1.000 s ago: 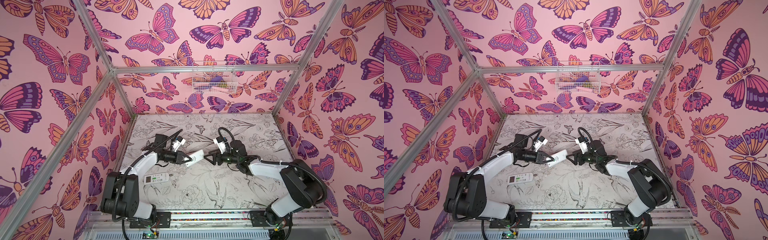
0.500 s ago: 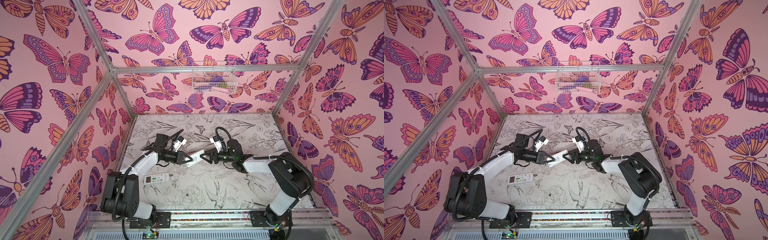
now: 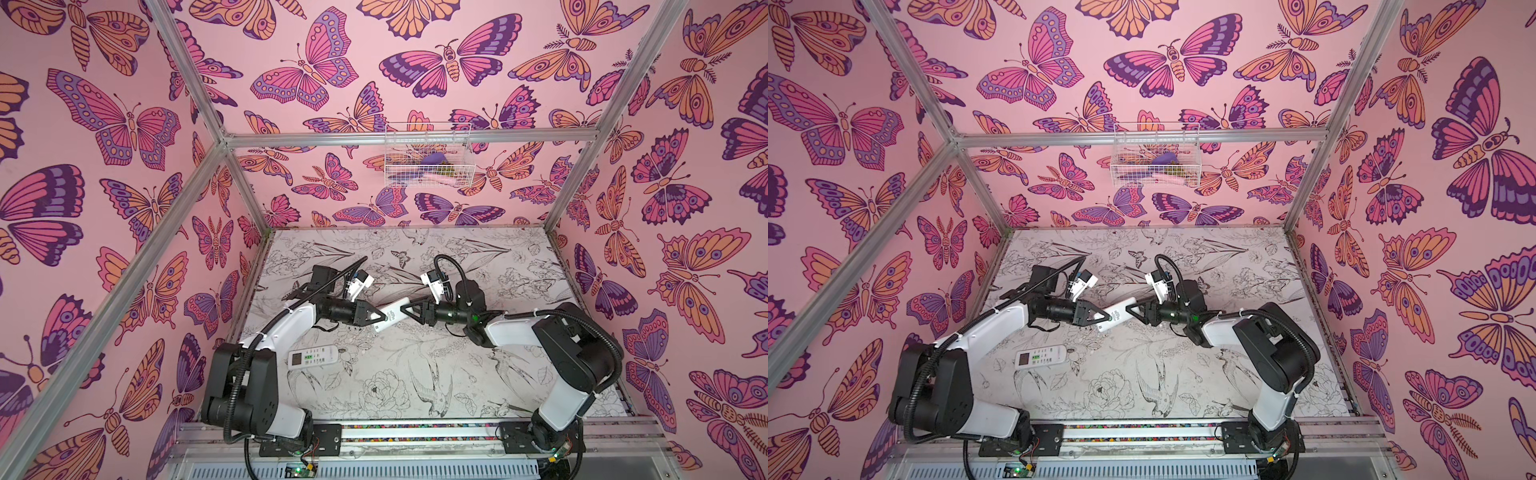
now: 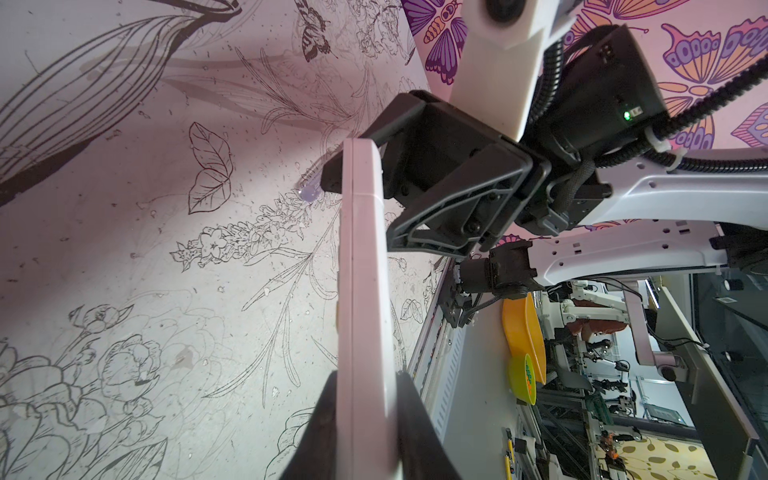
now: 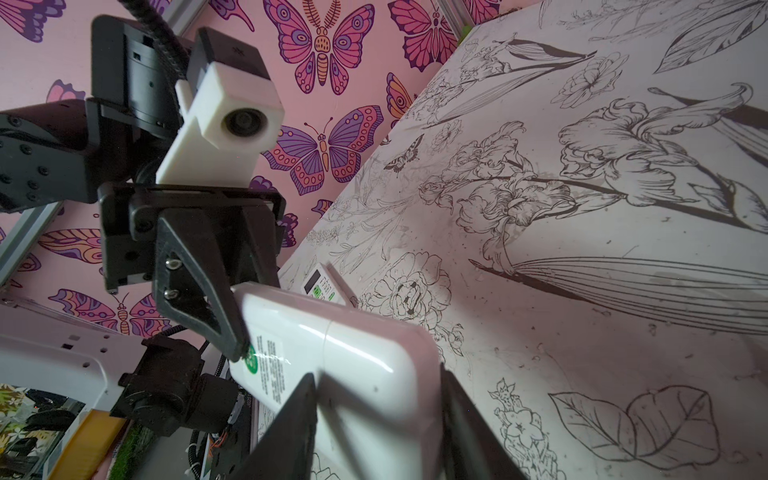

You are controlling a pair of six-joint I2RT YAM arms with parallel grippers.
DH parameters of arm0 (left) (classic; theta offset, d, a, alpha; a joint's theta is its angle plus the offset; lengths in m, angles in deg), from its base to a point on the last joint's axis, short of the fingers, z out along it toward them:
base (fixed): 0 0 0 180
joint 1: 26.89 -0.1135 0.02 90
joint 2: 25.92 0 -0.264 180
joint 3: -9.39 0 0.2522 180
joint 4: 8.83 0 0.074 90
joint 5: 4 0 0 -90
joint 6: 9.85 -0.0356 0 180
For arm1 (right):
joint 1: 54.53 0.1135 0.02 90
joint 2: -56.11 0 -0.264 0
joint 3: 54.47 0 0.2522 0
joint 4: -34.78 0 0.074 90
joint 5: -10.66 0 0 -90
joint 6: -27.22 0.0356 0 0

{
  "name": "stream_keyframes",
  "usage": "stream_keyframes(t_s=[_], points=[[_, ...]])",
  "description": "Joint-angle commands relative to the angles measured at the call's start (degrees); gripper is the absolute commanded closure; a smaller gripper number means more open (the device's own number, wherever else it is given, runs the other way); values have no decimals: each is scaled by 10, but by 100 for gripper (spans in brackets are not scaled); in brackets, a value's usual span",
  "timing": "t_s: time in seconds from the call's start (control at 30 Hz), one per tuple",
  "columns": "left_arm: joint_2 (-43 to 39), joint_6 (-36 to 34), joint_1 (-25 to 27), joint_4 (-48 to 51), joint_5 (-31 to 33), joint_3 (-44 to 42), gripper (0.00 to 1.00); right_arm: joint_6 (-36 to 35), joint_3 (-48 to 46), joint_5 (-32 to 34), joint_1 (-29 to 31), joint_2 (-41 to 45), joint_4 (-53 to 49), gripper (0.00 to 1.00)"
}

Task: Unload the batteries from the remote control
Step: 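Slide the battery cover off with the right gripper, away from the left gripper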

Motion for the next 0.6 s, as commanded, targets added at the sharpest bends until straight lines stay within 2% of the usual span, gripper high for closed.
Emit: stream_keyframes(t_s=[0.0,0.27,0.4,0.57], points=[[-1,-9,8,6,-18,17,100,-6,-4,12,4,2,13,58],[5,-15,15,10,-16,20,100,-32,-5,16,2,11,-21,66],[9,-10,15,15,-9,25,100,-26,1,11,-2,13,-35,66],[10,-5,19,19,41,24,100,-36,-1,11,-2,16,-47,66]])
